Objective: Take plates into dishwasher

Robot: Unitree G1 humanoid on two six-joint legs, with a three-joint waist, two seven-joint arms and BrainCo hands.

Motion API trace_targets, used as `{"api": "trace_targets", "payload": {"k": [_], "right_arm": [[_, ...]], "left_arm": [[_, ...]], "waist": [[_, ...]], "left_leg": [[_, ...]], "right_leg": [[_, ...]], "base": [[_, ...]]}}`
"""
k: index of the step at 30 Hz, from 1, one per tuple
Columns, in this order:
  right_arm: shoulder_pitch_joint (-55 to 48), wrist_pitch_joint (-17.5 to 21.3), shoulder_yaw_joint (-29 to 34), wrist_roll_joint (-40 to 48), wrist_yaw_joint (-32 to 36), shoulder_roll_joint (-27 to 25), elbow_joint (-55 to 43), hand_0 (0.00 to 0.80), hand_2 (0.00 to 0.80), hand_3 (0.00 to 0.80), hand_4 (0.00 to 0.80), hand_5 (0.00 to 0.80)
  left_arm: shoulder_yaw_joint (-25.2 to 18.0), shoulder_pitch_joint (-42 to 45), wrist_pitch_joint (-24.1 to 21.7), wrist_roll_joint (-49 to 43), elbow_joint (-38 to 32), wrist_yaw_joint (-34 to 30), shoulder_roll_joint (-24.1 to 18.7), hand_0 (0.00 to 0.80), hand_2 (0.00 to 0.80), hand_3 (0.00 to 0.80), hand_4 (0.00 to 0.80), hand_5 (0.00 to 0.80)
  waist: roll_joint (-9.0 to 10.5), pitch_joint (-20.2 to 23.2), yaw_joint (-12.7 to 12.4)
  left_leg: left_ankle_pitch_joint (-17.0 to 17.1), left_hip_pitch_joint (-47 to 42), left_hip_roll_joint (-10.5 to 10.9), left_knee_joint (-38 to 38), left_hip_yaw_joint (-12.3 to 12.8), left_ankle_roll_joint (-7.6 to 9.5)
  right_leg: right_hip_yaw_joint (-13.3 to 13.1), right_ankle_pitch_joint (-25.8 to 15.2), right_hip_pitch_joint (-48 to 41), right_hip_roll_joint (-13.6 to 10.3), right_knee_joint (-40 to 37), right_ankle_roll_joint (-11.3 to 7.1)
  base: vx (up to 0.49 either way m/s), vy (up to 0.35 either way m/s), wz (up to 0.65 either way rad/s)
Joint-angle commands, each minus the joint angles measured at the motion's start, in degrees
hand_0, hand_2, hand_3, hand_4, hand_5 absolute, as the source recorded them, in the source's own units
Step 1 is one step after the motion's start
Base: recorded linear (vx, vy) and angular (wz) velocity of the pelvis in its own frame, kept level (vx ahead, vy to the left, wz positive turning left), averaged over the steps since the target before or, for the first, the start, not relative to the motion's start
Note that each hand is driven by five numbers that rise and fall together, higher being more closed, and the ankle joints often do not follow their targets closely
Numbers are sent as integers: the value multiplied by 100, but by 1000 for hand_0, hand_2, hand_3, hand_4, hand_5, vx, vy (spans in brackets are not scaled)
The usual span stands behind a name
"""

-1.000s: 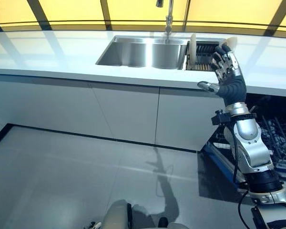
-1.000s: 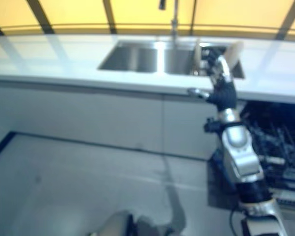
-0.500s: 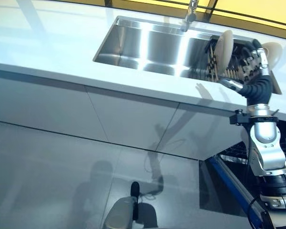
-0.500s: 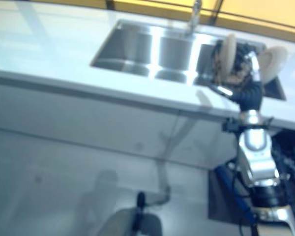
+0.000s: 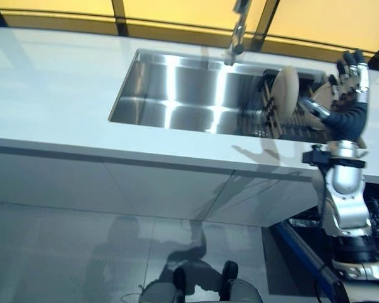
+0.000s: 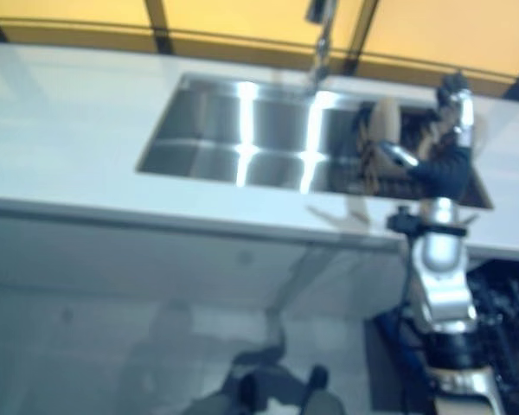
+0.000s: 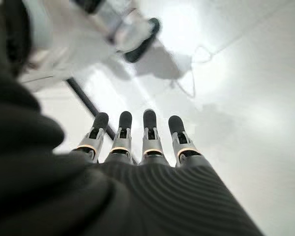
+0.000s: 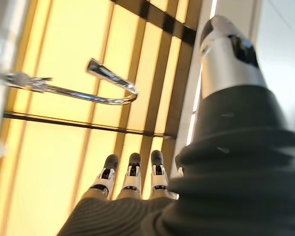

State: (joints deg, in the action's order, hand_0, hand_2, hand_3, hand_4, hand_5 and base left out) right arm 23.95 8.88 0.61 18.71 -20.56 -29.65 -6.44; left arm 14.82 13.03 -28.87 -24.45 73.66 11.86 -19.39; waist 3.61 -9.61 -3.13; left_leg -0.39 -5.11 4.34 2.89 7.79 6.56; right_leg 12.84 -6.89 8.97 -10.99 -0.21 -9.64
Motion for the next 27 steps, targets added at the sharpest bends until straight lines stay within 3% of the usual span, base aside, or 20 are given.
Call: {"api": "trace_targets", "payload": {"k": [1, 4, 7, 12, 14, 16, 19, 23, 25, 27], "right_arm": [[904, -303, 258, 432, -313, -635, 21, 0, 0, 0, 0, 0], [973, -453, 164, 612, -207, -816, 96, 0, 0, 0, 0, 0], [1179, -622, -212, 814, 100, -978, 322, 0, 0, 0, 0, 0], [1423, -795, -532, 1195, 175, -990, 699, 0, 0, 0, 0, 0], [1480, -840, -609, 1246, 217, -1007, 880, 0, 0, 0, 0, 0], [1566, -1067, -678, 1318, 216, -1053, 1016, 0, 0, 0, 0, 0], [1746, -1437, -740, 1457, 231, -1169, 1385, 0, 0, 0, 0, 0], [1994, -1682, -870, 1837, 325, -1281, 1880, 0, 0, 0, 0, 0], [2064, -1691, -882, 1966, 414, -1414, 2109, 0, 0, 0, 0, 0], [2150, -1753, -899, 2188, 576, -1524, 2359, 0, 0, 0, 0, 0]], "left_arm": [[65, -375, 1264, 734, -530, -388, 119, 0, 0, 0, 0, 0], [125, -676, 1887, 1121, -788, -772, 10, 0, 0, 0, 0, 0], [64, -1053, 2595, 1651, -1038, -1232, -18, 0, 0, 0, 0, 0], [135, -1326, 2815, 1930, -1178, -1383, -21, 0, 0, 0, 0, 0], [170, -1409, 2804, 2049, -1203, -1394, -46, 0, 0, 0, 0, 0], [165, -1514, 2915, 2104, -1302, -1456, -66, 0, 0, 0, 0, 0], [207, -1657, 3149, 2217, -1463, -1582, -123, 0, 0, 0, 0, 0], [246, -1746, 3298, 2276, -1512, -1655, -200, 0, 0, 0, 0, 0], [293, -1799, 3398, 2346, -1548, -1714, -234, 0, 0, 0, 0, 0], [331, -1816, 3373, 2441, -1506, -1732, -251, 0, 0, 0, 0, 0]], "waist": [[-61, 207, 89], [-3, 360, 161], [35, 572, 272], [76, 539, 300], [108, 484, 306], [157, 405, 273], [117, 289, 174], [0, 222, 78], [-62, 225, 28], [-68, 240, 22]], "left_leg": [[-344, -249, -295, 151, -679, -549], [-345, -197, -364, 92, -581, -620], [-435, -282, -602, -266, -171, -842], [38, 145, -820, -1790, -173, -1117], [504, 525, -939, -2765, -212, -1243], [486, 962, -903, -3530, -244, -1228], [481, 1227, -906, -3097, -171, -1202], [674, 1168, -863, -1626, -28, -1204], [882, 1225, -692, -1036, -83, -1239], [741, 1221, -513, -1111, -182, -1165]], "right_leg": [[-397, -358, 206, 253, 194, 131], [-436, -216, -222, 355, 27, 162], [-318, 118, -660, 460, -96, 353], [-328, 236, -943, 550, -157, 639], [-372, 319, -1060, 597, -115, 817], [-365, 364, -1139, 573, -58, 909], [-343, 458, -1389, 639, -120, 899], [-367, 539, -1647, 775, -314, 821], [-433, 558, -1780, 865, -434, 807], [-520, 558, -1753, 878, -420, 798]], "base": [[324, -251, 30], [222, -230, 23], [285, -286, -13], [153, -233, -15], [103, -220, 0], [94, -184, -4], [107, -75, -8], [119, 38, -3], [115, 74, -3], [72, 75, -6]]}}
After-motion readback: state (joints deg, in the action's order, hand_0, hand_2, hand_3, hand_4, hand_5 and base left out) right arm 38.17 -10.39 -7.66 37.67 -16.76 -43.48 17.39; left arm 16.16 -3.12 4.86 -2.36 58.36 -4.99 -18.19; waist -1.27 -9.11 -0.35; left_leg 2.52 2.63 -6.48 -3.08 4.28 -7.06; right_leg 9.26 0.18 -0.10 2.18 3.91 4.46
